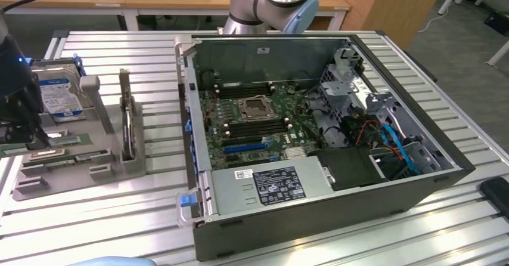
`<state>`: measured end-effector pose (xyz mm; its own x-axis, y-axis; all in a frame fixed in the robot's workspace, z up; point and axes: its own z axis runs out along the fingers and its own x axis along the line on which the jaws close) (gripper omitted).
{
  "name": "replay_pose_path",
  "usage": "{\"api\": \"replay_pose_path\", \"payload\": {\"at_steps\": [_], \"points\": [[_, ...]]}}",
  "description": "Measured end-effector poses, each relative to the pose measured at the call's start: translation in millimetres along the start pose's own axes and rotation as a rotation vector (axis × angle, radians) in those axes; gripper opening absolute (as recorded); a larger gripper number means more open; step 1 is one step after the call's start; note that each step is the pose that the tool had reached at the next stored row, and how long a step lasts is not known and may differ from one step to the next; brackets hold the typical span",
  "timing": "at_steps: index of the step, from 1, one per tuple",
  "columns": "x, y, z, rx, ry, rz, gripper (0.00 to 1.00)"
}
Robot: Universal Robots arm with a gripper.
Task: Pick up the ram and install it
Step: 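Pick up the ram and move it above insertion slot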
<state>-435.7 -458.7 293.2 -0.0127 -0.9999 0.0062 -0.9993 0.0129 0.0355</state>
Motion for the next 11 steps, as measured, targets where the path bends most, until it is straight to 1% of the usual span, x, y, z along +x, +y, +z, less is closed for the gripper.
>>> {"api": "replay_pose_path", "payload": {"at_steps": [11], "points": [[0.1, 0.8, -22.9, -0.0017, -0.0016, 0.044, 0.13]]}}
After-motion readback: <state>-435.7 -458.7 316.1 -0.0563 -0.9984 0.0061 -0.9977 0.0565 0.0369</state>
